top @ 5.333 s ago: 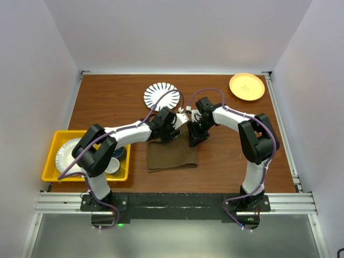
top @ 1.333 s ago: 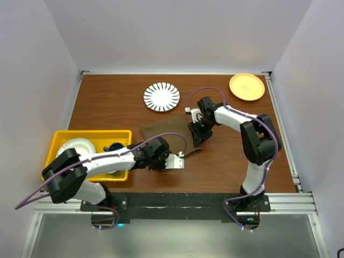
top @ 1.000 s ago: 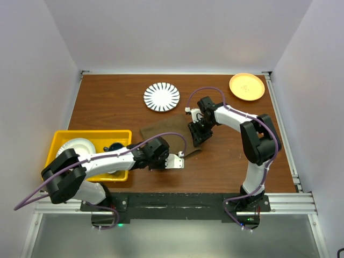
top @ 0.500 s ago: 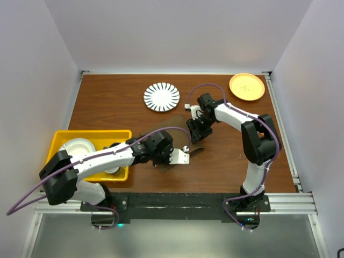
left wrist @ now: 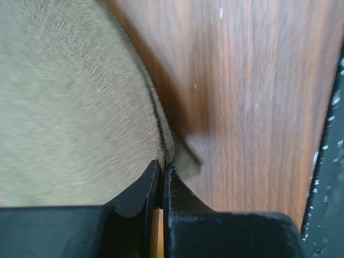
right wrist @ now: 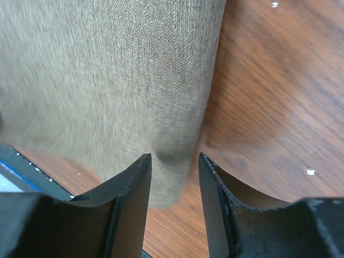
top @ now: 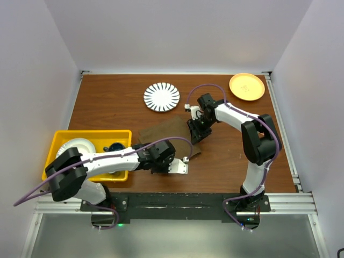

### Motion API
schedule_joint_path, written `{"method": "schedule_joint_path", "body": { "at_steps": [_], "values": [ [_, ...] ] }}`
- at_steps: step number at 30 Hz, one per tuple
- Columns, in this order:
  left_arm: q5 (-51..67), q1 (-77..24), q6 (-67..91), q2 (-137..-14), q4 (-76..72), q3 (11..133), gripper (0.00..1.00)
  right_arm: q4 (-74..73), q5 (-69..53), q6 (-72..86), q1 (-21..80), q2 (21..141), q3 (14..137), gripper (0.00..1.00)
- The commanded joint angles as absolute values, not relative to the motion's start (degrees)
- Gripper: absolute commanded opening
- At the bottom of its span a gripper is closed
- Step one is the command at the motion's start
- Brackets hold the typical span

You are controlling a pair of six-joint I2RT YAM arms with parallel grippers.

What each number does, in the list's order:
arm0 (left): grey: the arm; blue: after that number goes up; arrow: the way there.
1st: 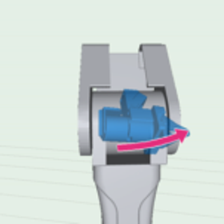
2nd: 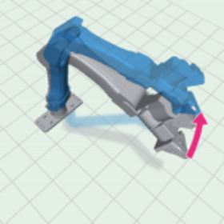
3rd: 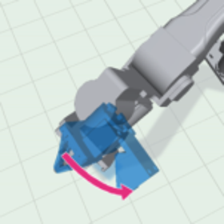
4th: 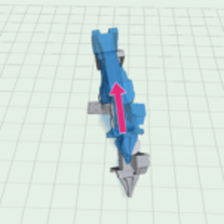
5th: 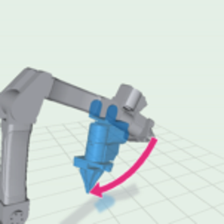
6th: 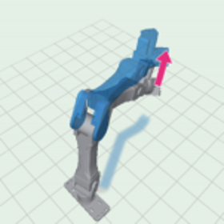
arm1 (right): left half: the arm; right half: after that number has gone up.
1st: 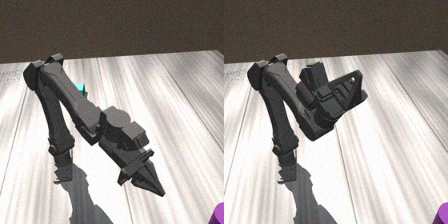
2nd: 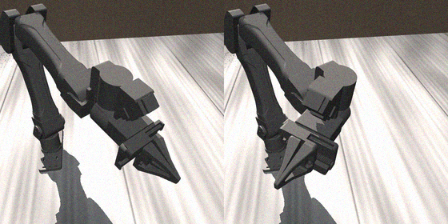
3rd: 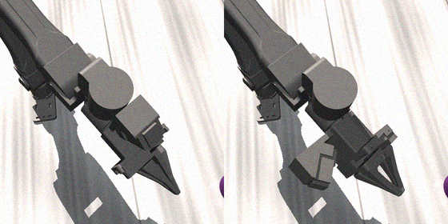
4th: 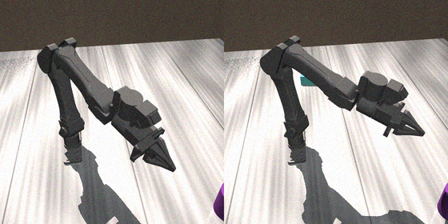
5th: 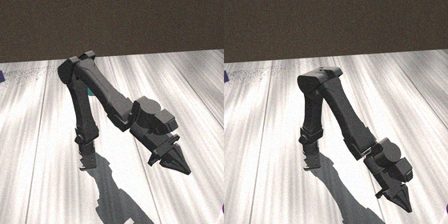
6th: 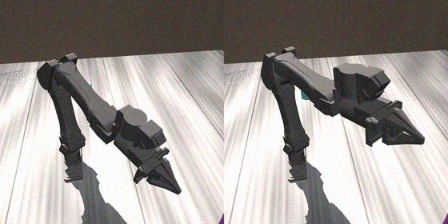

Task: Fold the napkin into a case and place the utensils inside
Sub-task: Fold the rectangle-folded napkin at the center of the board.

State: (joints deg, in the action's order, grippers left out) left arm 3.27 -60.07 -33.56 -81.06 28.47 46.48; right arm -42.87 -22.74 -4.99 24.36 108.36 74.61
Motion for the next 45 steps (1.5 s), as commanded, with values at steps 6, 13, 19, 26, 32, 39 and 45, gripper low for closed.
{"method": "schedule_joint_path", "body": {
  "at_steps": [6, 13, 19, 26, 32, 39, 45],
  "values": [
    [11.4, -55.7, -29.8, -77.1, 29.3, 51.4, 0.55, -40.9, -21.5, -5.0, 24.4, 108.8, 72.2, 0.35],
    [20.3, -38.7, -28.7, -76.3, 32.6, 60.3, 0.69, -38.9, -10.1, -6.7, 24.2, 112.4, 73.8, 0.25],
    [26.6, -30.1, -26.8, -78.9, 33.7, 61.3, 0.69, -36.4, 0.9, -13.0, 21.4, 115.8, 81.5, 0.2],
    [31.2, -23.3, -18.8, -83.9, 29.6, 62.5, 0.66, -37.6, 1.3, -20.4, 19.3, 115.5, 95.0, 0.32],
    [27.4, -22.1, -17.8, -91.1, 26.6, 63.7, 0.43, -46.1, -11.6, -16.6, 19.5, 107.5, 92.1, 0.37],
    [25.5, -22.2, -15.7, -101.0, 24.1, 65.3, 0.22, -49.4, -19.4, -14.7, 19.5, 99.6, 81.2, 0.39],
    [24.1, -24.8, -15.2, -102.3, 24.9, 64.0, 0.11, -52.6, -19.7, -13.3, 19.2, 94.9, 75.2, 0.4]
  ]
}}
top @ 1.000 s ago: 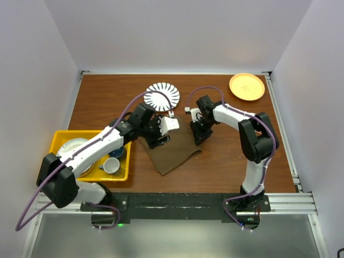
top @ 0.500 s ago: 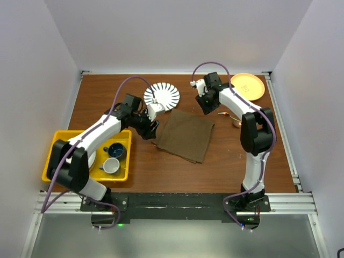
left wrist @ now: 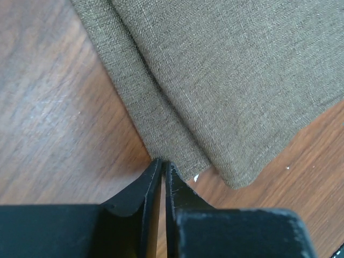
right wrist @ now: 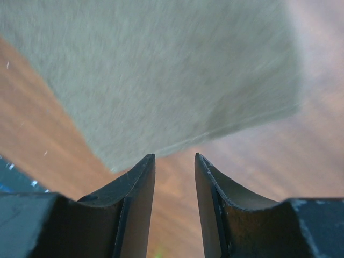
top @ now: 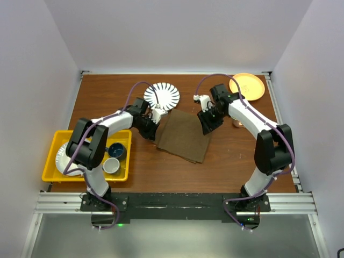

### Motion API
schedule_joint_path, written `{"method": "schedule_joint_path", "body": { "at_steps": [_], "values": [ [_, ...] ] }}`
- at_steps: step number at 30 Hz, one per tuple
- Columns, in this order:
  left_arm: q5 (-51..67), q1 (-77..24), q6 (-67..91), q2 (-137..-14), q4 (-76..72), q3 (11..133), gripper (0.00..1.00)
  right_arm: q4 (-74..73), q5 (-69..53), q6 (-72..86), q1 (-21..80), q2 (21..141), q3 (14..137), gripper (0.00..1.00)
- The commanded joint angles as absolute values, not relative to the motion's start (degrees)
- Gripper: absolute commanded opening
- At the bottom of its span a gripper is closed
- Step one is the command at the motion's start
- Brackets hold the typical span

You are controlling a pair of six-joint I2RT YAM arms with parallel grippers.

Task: Fold the napkin into a case and place the utensils inside
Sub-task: Fold the rectangle-folded napkin at the center of the board.

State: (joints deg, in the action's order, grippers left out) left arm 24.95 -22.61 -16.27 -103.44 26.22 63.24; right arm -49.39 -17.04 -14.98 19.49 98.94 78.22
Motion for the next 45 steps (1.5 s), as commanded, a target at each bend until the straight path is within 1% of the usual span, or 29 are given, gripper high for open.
{"method": "schedule_joint_path", "body": {
  "at_steps": [1, 5, 8, 10, 11, 13, 14, 15, 16, 18, 24, 28, 30, 42, 44, 45],
  "values": [
    [24.0, -25.6, -15.2, -101.9, 25.1, 62.5, 0.1, -52.6, -19.2, -12.7, 19.2, 94.4, 74.4, 0.4],
    [24.5, -29.2, -13.8, -99.8, 25.7, 59.3, 0.07, -52.4, -18.0, -10.9, 17.5, 92.7, 68.7, 0.4],
    [23.3, -29.1, -13.4, -98.6, 26.5, 59.0, 0.06, -52.6, -18.1, -8.4, 14.7, 92.4, 66.9, 0.42],
    [21.7, -28.0, -13.4, -97.4, 27.2, 59.8, 0.08, -52.7, -18.4, -7.1, 13.2, 92.0, 66.4, 0.44],
    [21.5, -26.2, -13.1, -96.9, 27.6, 60.5, 0.12, -53.0, -18.5, -6.7, 11.8, 91.9, 65.8, 0.45],
    [23.5, -23.7, -12.9, -95.3, 29.1, 62.5, 0.16, -52.6, -18.5, -5.7, 10.9, 91.7, 65.7, 0.46],
    [24.7, -23.6, -13.0, -94.5, 29.5, 63.0, 0.25, -52.6, -19.2, -5.5, 9.9, 91.7, 65.7, 0.46],
    [27.1, -23.6, -13.1, -93.0, 30.0, 63.7, 0.3, -52.7, -20.7, -5.2, 9.7, 91.9, 65.7, 0.46],
    [29.2, -23.6, -12.8, -92.2, 30.5, 63.8, 0.38, -52.8, -21.4, -4.1, 9.5, 92.5, 65.9, 0.46],
    [33.0, -23.8, -12.0, -91.2, 31.2, 64.1, 0.42, -53.6, -25.3, -2.9, 9.1, 95.4, 66.2, 0.46],
    [36.2, -25.0, -8.6, -91.4, 28.9, 61.4, 0.45, -49.9, -29.2, 1.8, 9.1, 97.9, 61.7, 0.49],
    [35.2, -28.6, -6.7, -91.5, 25.8, 59.2, 0.49, -46.7, -29.2, 4.2, 9.1, 98.9, 59.3, 0.51],
    [34.1, -29.8, -6.3, -92.0, 24.6, 58.4, 0.49, -44.7, -29.6, 4.8, 9.1, 100.1, 58.7, 0.51],
    [30.5, -32.6, -4.4, -97.3, 24.0, 59.6, 0.48, -41.6, -33.6, 5.2, 9.1, 104.7, 56.9, 0.43],
    [30.3, -32.8, -4.1, -98.1, 23.9, 59.5, 0.48, -41.3, -33.8, 5.2, 9.1, 105.1, 56.3, 0.4],
    [30.3, -33.0, -4.1, -98.3, 23.7, 59.4, 0.47, -41.2, -33.9, 5.1, 9.1, 105.3, 56.3, 0.36]
  ]
}}
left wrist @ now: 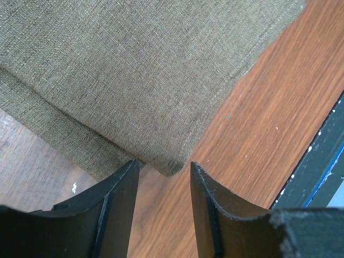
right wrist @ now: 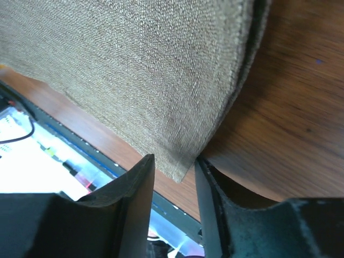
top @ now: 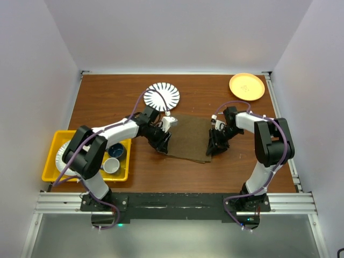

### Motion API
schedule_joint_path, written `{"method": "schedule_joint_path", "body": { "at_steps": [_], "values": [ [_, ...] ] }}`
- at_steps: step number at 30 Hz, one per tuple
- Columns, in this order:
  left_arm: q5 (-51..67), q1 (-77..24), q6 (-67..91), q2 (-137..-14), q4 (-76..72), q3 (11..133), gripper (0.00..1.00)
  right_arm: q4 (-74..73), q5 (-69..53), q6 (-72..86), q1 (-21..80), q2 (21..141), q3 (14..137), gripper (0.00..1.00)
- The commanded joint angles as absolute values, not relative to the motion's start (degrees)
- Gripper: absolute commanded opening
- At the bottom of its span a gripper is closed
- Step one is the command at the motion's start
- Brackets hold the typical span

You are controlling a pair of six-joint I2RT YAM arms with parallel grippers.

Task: Fold the napkin into a case and place the utensils inside
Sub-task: Fold the rectangle-folded napkin at the center of the board.

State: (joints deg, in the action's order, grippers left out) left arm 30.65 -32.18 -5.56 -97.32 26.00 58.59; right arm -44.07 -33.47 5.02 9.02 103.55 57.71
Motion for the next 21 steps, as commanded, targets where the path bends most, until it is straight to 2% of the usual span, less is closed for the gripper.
{"method": "schedule_joint_path", "body": {
  "at_steps": [1, 2, 3, 5, 9, 17, 21],
  "values": [
    [30.3, -33.0, -4.0, -98.7, 23.8, 59.4, 0.47, -41.2, -34.0, 5.2, 9.1, 105.4, 56.3, 0.33],
    [30.1, -33.0, -4.0, -99.0, 23.6, 59.4, 0.46, -41.3, -34.3, 5.2, 9.2, 105.6, 56.3, 0.29],
    [30.1, -33.0, -3.9, -99.1, 23.6, 59.4, 0.44, -41.3, -34.5, 4.9, 9.1, 105.6, 56.5, 0.21],
    [29.9, -33.1, -3.7, -99.3, 23.4, 59.6, 0.42, -41.7, -35.1, 4.7, 9.1, 105.3, 56.8, 0.16],
    [30.1, -33.0, -3.7, -99.5, 23.7, 60.1, 0.29, -42.0, -36.3, 4.5, 9.2, 104.2, 57.0, 0.02],
    [30.1, -33.1, -3.7, -97.8, 24.2, 60.8, 0.02, -43.1, -39.1, 4.4, 9.2, 103.8, 58.8, 0.0],
    [29.5, -33.0, -4.1, -96.0, 25.1, 61.8, 0.0, -42.6, -41.2, 5.0, 9.9, 102.3, 59.2, 0.0]
  ]
}}
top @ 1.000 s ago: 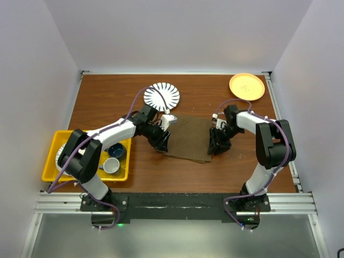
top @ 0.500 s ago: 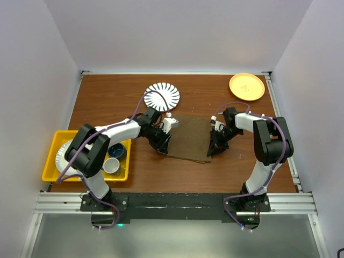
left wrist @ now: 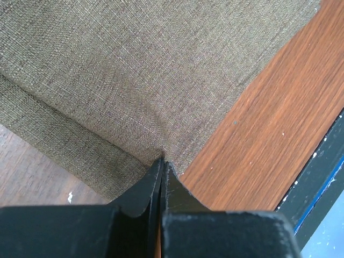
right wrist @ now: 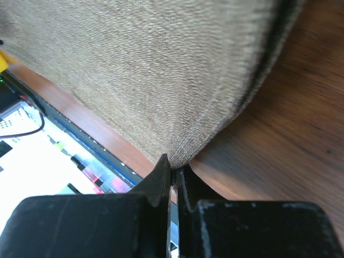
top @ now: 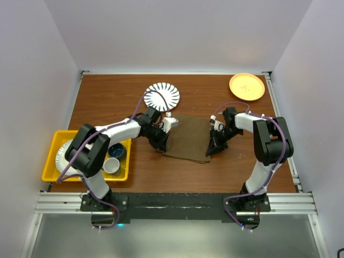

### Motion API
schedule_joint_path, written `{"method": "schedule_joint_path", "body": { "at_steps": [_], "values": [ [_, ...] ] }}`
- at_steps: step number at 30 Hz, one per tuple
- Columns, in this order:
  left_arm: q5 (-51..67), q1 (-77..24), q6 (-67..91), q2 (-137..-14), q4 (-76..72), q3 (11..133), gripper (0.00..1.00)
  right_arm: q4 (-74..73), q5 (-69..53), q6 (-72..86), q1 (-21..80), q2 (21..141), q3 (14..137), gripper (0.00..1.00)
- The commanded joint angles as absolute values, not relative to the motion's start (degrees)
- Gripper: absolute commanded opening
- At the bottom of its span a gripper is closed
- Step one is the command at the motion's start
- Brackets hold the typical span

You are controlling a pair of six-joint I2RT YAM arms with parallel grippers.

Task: Fold the napkin into a case and place the utensils inside
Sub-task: Fold the rectangle-folded napkin at the center of the board.

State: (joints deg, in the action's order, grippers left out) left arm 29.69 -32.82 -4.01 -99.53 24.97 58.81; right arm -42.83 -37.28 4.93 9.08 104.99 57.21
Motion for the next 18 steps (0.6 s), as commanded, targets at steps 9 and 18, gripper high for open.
{"method": "schedule_joint_path", "body": {
  "at_steps": [9, 18],
  "values": [
    [25.8, -31.5, -6.9, -92.5, 29.0, 63.6, 0.0, -41.8, -43.8, 6.5, 11.9, 99.7, 59.2, 0.0],
    [24.9, -29.1, -10.0, -92.7, 30.8, 63.7, 0.0, -41.2, -44.5, 8.1, 13.9, 99.6, 60.1, 0.0]
  ]
}}
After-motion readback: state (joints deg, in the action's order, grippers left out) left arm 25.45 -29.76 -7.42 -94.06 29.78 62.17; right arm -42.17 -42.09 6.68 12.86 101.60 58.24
